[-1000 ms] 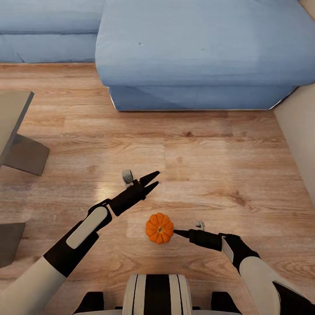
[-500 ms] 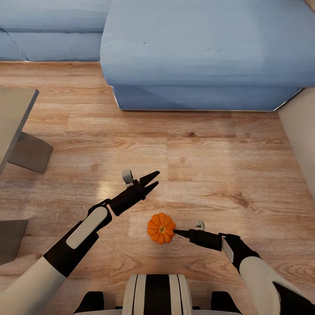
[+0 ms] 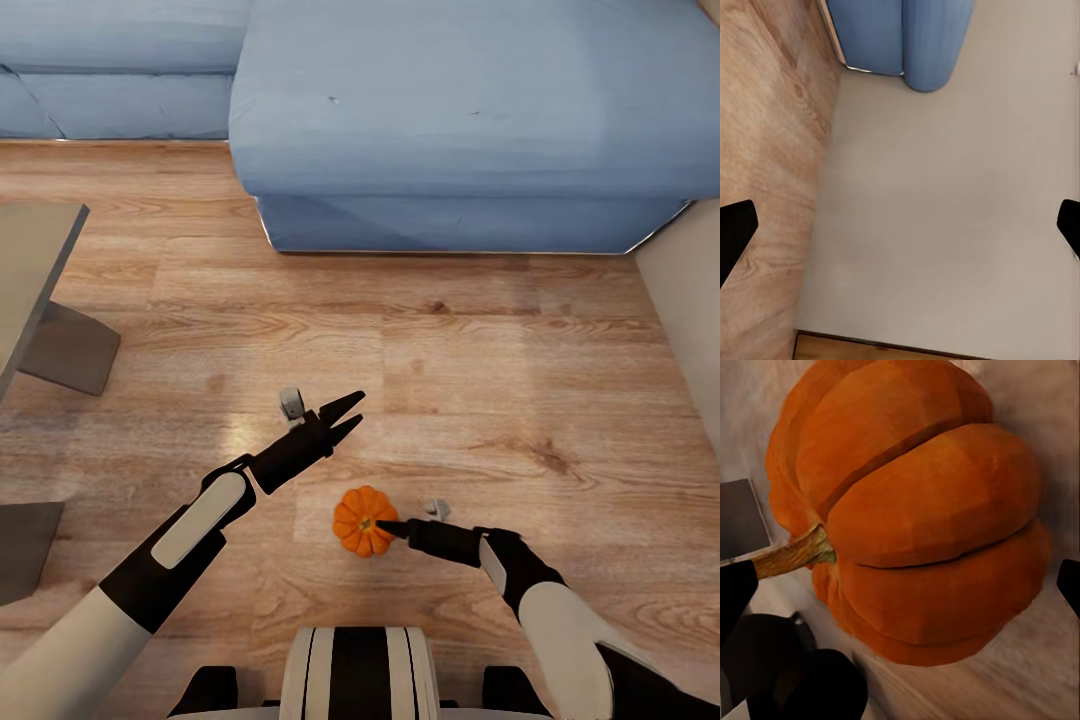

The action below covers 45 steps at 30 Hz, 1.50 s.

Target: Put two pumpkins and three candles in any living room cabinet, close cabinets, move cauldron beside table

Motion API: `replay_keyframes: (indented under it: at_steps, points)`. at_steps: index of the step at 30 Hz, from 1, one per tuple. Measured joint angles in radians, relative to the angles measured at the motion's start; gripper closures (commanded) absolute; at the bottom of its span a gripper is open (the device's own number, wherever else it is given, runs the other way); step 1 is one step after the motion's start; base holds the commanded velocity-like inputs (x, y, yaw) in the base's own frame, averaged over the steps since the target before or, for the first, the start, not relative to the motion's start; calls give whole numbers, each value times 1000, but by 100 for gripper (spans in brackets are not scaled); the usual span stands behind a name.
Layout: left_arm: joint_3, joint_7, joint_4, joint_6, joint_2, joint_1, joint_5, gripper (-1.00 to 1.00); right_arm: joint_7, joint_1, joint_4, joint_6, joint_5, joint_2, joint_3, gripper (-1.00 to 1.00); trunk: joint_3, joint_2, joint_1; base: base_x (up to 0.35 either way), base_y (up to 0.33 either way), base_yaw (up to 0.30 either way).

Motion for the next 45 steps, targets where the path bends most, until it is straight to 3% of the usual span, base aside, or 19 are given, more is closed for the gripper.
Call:
replay_keyframes:
  at_steps: [37, 45]
  points:
    - [-8, 0, 0, 0, -1, 1, 0, -100, -60, -7, -5, -4, 0, 4, 2, -100, 0, 0, 0, 0, 0, 0]
    - [-13, 0, 0, 0, -3, 0, 0, -100, -108, -16, -5, -5, 0, 38, 2, -100, 0, 0, 0, 0, 0, 0]
